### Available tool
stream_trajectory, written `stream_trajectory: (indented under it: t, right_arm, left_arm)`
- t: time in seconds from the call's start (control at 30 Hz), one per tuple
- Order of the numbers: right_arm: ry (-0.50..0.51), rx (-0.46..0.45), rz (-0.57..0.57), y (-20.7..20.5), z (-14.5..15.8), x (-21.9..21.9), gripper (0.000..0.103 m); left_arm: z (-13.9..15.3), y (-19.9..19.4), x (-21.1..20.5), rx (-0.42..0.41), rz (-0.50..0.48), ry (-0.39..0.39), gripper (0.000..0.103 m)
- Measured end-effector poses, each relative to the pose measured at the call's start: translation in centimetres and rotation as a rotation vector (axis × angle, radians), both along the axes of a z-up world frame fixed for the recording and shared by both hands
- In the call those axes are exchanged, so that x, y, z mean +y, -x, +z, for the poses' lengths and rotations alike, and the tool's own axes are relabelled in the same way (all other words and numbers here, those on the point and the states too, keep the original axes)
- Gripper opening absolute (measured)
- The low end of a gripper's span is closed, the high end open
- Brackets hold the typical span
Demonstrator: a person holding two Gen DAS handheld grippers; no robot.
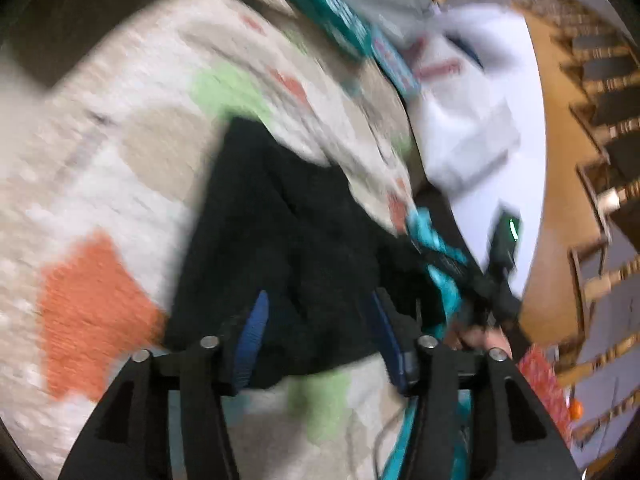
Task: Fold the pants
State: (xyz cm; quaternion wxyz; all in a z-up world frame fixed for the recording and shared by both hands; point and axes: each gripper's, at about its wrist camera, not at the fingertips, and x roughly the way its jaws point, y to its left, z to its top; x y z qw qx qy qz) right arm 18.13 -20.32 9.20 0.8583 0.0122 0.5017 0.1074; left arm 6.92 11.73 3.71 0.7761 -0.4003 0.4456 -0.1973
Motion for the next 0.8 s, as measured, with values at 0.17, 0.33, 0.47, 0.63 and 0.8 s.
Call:
stream_trajectory:
  t: [0.17, 0.33, 0.47, 0.63, 0.8]
  right_arm:
    - [-0.154, -0.048, 0.093, 1.8, 2.4, 4.1, 0.064]
    - [-0.234, -0.017, 0.266, 4.4, 1.8, 11.4, 0.063]
    - [0.102, -0.063, 0.346, 5.9, -1.1, 17.2, 0.06]
    - [0.167, 0.032, 0.191, 6.2, -4.4, 9.9, 0.037]
    - [0.064, 0.082, -0.069, 4.9, -2.9, 1.6, 0.041]
  left_arm:
    - [-2.1, -0.2, 4.5, 0.109, 0.179, 0.0, 0.056]
    - [-2.8, -0.4, 3.2, 0.144, 0.16, -0.075, 0.056]
    - [-2.6, -0.2, 3.0, 0.141, 0.163, -0.102, 0.056]
    - [-2.8, -0.1, 2.7, 0.13, 0.153, -0.141, 0.056]
    - [-3.0, -0.2, 1.7, 0.117, 0.13, -0.132, 0.057]
